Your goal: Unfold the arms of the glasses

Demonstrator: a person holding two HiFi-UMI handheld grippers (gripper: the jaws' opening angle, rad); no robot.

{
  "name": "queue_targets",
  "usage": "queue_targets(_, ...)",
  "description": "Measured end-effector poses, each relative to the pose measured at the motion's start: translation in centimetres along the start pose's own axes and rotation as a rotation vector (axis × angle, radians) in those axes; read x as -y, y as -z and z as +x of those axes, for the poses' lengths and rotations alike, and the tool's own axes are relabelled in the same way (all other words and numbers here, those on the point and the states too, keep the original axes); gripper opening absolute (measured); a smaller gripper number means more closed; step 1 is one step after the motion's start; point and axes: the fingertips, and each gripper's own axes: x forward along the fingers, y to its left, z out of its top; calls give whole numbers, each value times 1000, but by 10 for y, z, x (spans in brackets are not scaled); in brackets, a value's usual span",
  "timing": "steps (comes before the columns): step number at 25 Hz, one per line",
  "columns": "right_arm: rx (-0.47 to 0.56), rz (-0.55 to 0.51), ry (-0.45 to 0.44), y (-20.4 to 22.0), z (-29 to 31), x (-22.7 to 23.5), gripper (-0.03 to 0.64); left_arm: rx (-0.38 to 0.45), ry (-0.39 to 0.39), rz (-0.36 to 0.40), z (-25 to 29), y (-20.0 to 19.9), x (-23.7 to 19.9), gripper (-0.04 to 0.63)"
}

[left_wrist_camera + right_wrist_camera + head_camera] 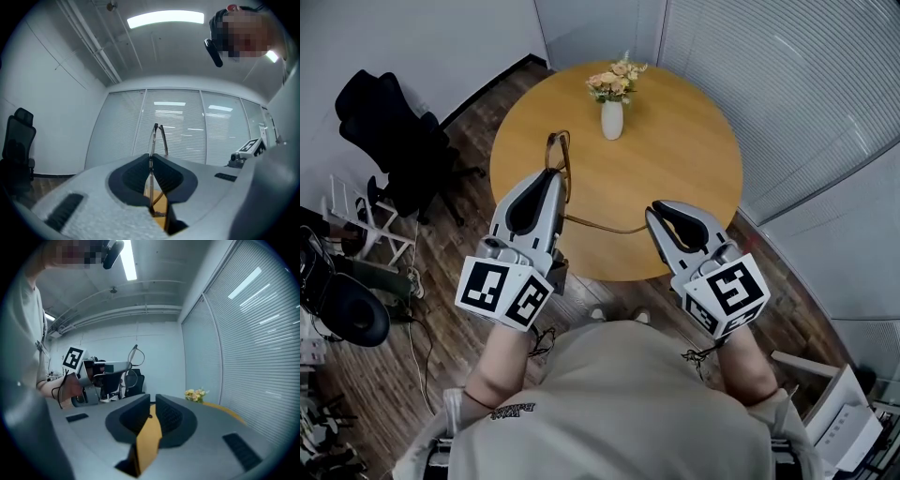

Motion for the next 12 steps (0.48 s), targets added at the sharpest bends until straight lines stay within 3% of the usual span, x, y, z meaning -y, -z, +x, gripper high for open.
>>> queue_targets(5,-13,17,-9,8,-5,0,41,-26,16,48,0,7,9,40)
queue_targets(12,55,-27,-95,-36,-13,-16,43,-49,63,109,-3,12,29,39)
